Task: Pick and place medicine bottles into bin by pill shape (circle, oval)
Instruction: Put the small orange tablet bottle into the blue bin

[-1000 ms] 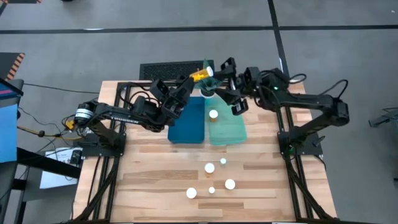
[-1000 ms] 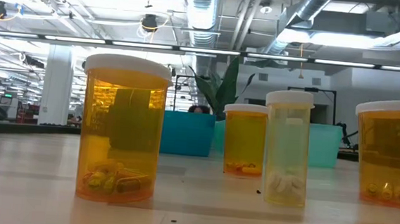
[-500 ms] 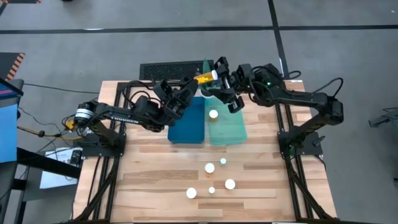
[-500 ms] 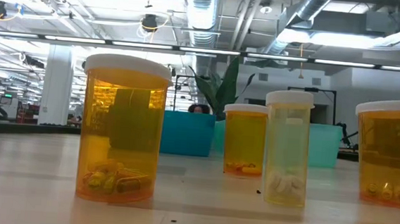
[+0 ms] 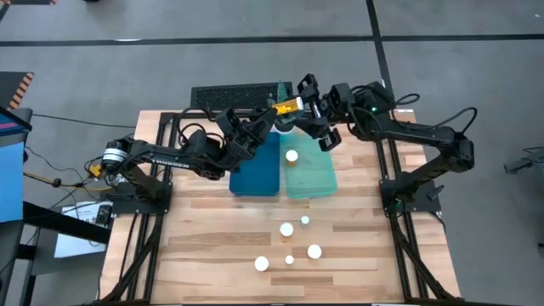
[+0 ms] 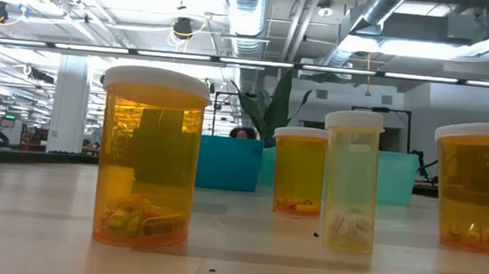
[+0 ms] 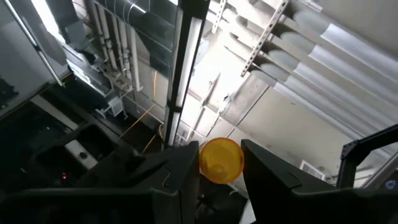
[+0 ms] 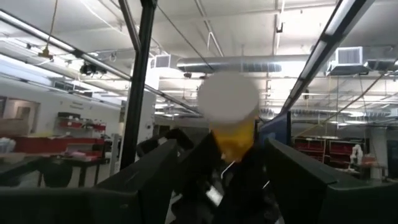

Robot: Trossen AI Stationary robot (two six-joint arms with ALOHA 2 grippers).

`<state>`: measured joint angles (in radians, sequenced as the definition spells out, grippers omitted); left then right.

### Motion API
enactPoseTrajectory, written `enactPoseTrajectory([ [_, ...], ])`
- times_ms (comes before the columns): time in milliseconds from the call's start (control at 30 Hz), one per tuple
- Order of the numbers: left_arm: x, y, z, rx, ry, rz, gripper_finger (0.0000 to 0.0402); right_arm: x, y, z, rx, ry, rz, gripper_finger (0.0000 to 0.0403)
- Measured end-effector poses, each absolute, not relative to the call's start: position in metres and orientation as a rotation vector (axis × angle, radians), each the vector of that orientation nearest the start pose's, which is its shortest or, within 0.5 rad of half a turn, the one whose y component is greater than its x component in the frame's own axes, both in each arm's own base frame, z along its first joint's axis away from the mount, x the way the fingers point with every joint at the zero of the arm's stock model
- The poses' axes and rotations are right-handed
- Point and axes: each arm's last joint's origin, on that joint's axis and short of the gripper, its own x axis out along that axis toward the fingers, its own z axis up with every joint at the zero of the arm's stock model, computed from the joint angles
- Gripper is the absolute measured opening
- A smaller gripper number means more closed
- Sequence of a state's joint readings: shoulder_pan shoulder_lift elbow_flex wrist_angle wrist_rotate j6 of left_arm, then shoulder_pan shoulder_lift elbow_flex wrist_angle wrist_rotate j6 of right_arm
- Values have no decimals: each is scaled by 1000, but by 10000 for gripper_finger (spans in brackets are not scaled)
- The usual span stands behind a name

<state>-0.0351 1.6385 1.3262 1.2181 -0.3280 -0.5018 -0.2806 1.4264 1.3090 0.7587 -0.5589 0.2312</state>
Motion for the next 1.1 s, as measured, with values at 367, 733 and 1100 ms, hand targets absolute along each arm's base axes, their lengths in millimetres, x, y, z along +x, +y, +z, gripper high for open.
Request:
enactPoseTrajectory([
  [367,352,-2,421,-659,-906,40,103,298,-67,455,-99,-584,323,255],
  [733,352,-1,421,-660,-904,42,103,297,-67,458,-100,-584,325,224],
  [1100,352,0,421,-657,-904,42,103,297,-66,458,-99,-584,327,161],
])
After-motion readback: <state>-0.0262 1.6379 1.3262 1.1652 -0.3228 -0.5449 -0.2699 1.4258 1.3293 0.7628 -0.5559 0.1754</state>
